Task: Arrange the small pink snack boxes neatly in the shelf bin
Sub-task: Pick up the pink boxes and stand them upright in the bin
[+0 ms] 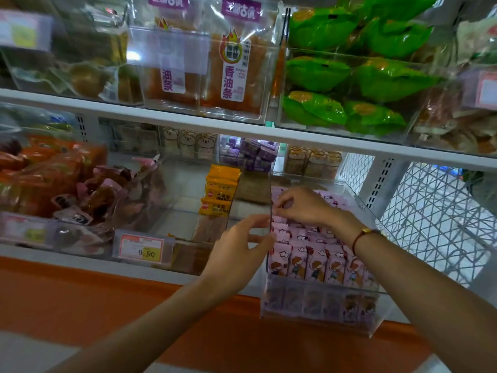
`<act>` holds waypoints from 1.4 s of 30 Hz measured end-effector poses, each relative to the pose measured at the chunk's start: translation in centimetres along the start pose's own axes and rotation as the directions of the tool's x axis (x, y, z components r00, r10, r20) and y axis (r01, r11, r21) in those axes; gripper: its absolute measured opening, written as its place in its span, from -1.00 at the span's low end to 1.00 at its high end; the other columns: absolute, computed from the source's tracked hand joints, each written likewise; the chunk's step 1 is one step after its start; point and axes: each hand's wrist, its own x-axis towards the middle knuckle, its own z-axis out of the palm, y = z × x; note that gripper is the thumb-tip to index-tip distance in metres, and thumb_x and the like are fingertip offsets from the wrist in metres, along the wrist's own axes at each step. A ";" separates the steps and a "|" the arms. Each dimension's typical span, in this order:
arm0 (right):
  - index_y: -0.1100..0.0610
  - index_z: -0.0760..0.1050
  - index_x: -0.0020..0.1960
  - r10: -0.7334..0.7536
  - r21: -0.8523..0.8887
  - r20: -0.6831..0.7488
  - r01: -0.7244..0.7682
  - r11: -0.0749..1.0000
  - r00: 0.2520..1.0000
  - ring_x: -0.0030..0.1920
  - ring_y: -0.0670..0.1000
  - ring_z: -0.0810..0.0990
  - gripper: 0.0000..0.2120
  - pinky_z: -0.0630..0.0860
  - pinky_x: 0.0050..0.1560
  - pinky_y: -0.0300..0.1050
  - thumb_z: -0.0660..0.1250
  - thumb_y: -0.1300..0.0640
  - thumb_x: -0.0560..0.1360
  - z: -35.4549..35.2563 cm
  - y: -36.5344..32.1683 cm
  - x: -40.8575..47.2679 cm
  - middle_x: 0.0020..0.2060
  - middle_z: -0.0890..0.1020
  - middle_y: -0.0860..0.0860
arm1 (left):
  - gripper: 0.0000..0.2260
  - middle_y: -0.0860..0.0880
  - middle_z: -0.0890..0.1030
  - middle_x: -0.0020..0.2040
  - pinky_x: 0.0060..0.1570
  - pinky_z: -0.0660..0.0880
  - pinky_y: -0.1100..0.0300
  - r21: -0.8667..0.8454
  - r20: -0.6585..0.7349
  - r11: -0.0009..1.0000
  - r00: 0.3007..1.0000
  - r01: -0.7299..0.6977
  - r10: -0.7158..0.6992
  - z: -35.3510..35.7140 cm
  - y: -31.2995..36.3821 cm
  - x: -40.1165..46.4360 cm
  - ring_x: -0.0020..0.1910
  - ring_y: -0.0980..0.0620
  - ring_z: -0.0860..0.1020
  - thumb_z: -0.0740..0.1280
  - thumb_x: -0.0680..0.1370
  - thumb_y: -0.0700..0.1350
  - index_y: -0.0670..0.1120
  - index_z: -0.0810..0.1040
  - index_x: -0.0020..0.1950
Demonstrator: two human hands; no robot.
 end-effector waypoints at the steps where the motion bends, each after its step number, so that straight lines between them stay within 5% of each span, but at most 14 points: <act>1: 0.02 0.62 -0.07 0.008 0.032 -0.011 -0.007 0.999 1.000 -0.13 -0.14 0.52 -0.95 0.34 -0.22 -0.36 0.39 0.09 0.49 0.0 0.0 0.0 -0.10 0.61 -0.10 | -0.66 0.21 0.51 0.25 0.09 0.48 0.31 0.001 0.000 1.000 1.000 -0.004 0.004 0.0 -0.1 0.0 0.11 0.27 0.51 0.26 0.60 0.02 0.08 0.41 0.38; 7: 0.06 0.47 0.02 0.156 0.392 -0.257 -0.045 0.919 0.954 -0.06 -0.12 0.47 -0.96 0.31 -0.21 -0.41 0.27 0.15 0.57 -0.5 -1.1 -1.1 -0.11 0.51 -0.11 | -0.70 0.21 0.53 0.23 0.03 0.47 0.34 -0.012 0.028 1.000 0.999 0.028 -0.028 -0.3 -0.6 0.3 0.09 0.26 0.50 0.24 0.60 0.07 0.09 0.44 0.33; 12: 0.13 0.45 0.01 0.273 0.576 -0.649 0.224 0.786 0.711 -0.15 -0.23 0.55 -0.96 0.46 -0.24 -0.49 0.24 0.20 0.58 -1.8 -3.6 -5.8 -0.14 0.53 -0.11 | -0.69 0.16 0.53 0.17 0.00 0.50 0.24 -0.035 -0.074 0.998 0.995 0.060 -0.063 -1.9 0.4 1.7 -0.02 0.26 0.51 0.24 0.60 0.01 0.09 0.40 0.35; 15: 0.10 0.48 -0.02 0.370 0.652 -0.679 0.288 0.701 0.634 -0.26 -0.32 0.57 -0.96 0.46 -0.25 -0.47 0.25 0.16 0.58 -3.0 -4.7 -8.6 -0.19 0.59 -0.05 | -0.68 0.25 0.51 0.05 -0.04 0.43 0.35 -0.055 -0.136 0.997 0.990 -0.045 0.037 -2.5 2.1 2.4 0.04 0.31 0.48 0.29 0.58 0.00 0.09 0.41 0.34; 18: 0.13 0.52 0.02 0.493 0.847 -0.475 0.225 0.482 0.729 -0.16 -0.11 0.66 -0.90 0.57 -0.17 -0.30 0.28 0.11 0.57 -3.1 -5.4 -10.6 -0.14 0.65 0.07 | -0.55 0.21 0.53 0.11 -0.14 0.53 0.34 -0.091 -0.034 0.985 0.989 -0.146 0.143 -1.7 3.2 1.7 0.05 0.23 0.53 0.31 0.49 0.15 0.11 0.39 0.36; 21: 0.15 0.55 0.02 0.520 0.925 -0.333 0.165 0.343 0.786 -0.29 -0.12 0.66 -0.87 0.57 -0.33 -0.29 0.28 0.11 0.56 -2.7 -6.0 -11.9 -0.30 0.67 0.00 | -0.56 0.22 0.58 0.08 -0.11 0.57 0.30 -0.040 -0.002 0.973 0.974 -0.225 0.225 -0.9 2.9 0.5 0.02 0.22 0.56 0.27 0.43 0.23 0.13 0.49 0.27; 27: 0.16 0.55 -0.01 0.488 0.968 -0.196 0.089 0.235 0.851 -0.17 -0.05 0.64 -0.85 0.61 -0.06 -0.14 0.25 0.11 0.57 -2.1 -5.9 -12.9 -0.22 0.66 0.04 | -0.78 0.25 0.66 -0.04 -0.13 0.56 0.32 -0.157 -0.045 0.967 0.979 -0.201 0.197 -0.8 1.9 0.0 -0.03 0.22 0.62 0.31 0.42 0.14 0.19 0.58 0.04; 32: 0.08 0.47 -0.22 0.238 0.982 -0.101 0.058 0.180 0.966 -0.06 -0.03 0.57 -0.80 0.47 0.18 -0.02 0.21 0.05 0.55 -2.0 -6.0 -13.0 -0.31 0.60 -0.08 | -0.78 0.15 0.70 -0.10 -0.12 0.63 0.11 -0.211 -0.090 0.960 0.981 -0.185 0.169 -0.2 2.3 -0.4 -0.09 0.16 0.66 0.28 0.45 0.16 0.15 0.57 0.03; 35: 0.10 0.54 -0.13 0.217 0.964 -0.133 0.075 0.256 0.967 -0.07 -0.05 0.59 -0.89 0.50 0.15 -0.03 0.29 0.08 0.48 -1.8 -5.9 -13.1 -0.30 0.63 -0.10 | -0.73 0.14 0.69 -0.10 -0.14 0.62 0.15 -0.122 -0.090 0.977 0.982 -0.177 0.167 0.1 2.5 -0.9 -0.13 0.23 0.64 0.21 0.50 0.17 0.12 0.54 0.11; 39: 0.10 0.54 0.09 0.351 0.894 -0.295 0.128 0.429 0.889 -0.05 -0.05 0.67 -0.49 0.59 0.02 -0.11 0.45 -0.08 0.21 -1.5 -6.0 -13.1 -0.16 0.70 -0.06 | -0.58 0.27 0.55 0.11 -0.05 0.54 0.37 0.022 -0.067 0.962 0.959 -0.274 0.275 0.3 3.0 -1.2 0.02 0.32 0.54 0.25 0.43 0.27 0.23 0.42 0.27; 42: 0.06 0.54 0.08 0.358 0.868 -0.298 0.095 0.488 0.885 -0.03 -0.05 0.67 -0.46 0.58 0.02 -0.11 0.46 -0.12 0.15 -1.4 -5.9 -13.2 -0.11 0.69 -0.03 | -0.65 0.34 0.55 0.07 -0.03 0.51 0.38 0.011 -0.041 0.954 0.954 -0.298 0.299 0.1 3.1 -1.1 0.02 0.32 0.53 0.33 0.44 0.18 0.23 0.46 0.22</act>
